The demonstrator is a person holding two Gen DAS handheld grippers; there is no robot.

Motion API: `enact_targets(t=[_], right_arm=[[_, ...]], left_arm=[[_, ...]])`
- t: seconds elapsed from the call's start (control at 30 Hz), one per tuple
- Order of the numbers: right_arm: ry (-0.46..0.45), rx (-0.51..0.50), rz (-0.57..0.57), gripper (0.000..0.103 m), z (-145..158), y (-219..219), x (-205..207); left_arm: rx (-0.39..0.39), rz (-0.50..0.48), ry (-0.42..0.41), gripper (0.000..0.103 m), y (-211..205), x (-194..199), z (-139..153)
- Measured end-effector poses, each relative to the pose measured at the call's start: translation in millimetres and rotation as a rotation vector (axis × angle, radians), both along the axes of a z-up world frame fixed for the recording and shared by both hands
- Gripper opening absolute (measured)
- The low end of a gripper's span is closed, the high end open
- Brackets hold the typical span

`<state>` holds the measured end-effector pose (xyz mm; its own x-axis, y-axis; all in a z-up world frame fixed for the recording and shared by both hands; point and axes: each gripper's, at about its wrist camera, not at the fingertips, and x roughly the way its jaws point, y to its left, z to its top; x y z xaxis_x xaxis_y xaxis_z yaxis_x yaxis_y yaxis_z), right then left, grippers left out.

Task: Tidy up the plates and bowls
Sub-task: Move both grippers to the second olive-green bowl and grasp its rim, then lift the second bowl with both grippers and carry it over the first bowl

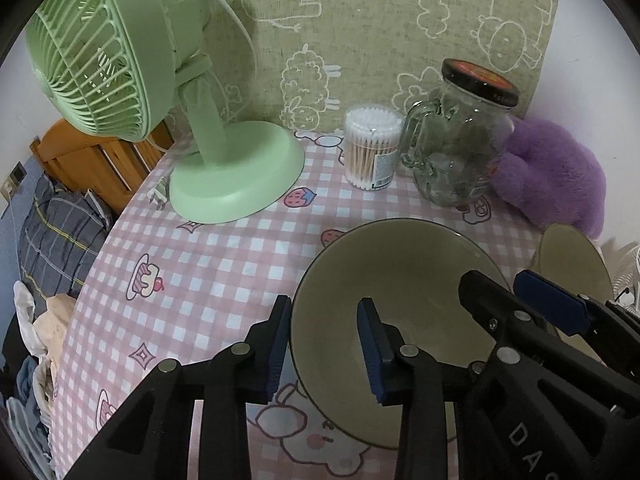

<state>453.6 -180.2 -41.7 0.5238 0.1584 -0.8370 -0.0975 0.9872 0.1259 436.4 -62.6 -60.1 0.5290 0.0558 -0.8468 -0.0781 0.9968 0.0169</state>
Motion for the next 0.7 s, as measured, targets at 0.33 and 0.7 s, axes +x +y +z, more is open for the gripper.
enact_targets(t=[0.33,0.7], right_arm=[[0.002,-0.037,-0.036,0.019,-7,-3,5],[0.012,-0.049,-0.038,0.019,5,-3,-22]], left_arm=[[0.07,0.009,0.006,0.018,-3,2,-1],[0.052,0.004,0.029,0.018,-4,-26,9]])
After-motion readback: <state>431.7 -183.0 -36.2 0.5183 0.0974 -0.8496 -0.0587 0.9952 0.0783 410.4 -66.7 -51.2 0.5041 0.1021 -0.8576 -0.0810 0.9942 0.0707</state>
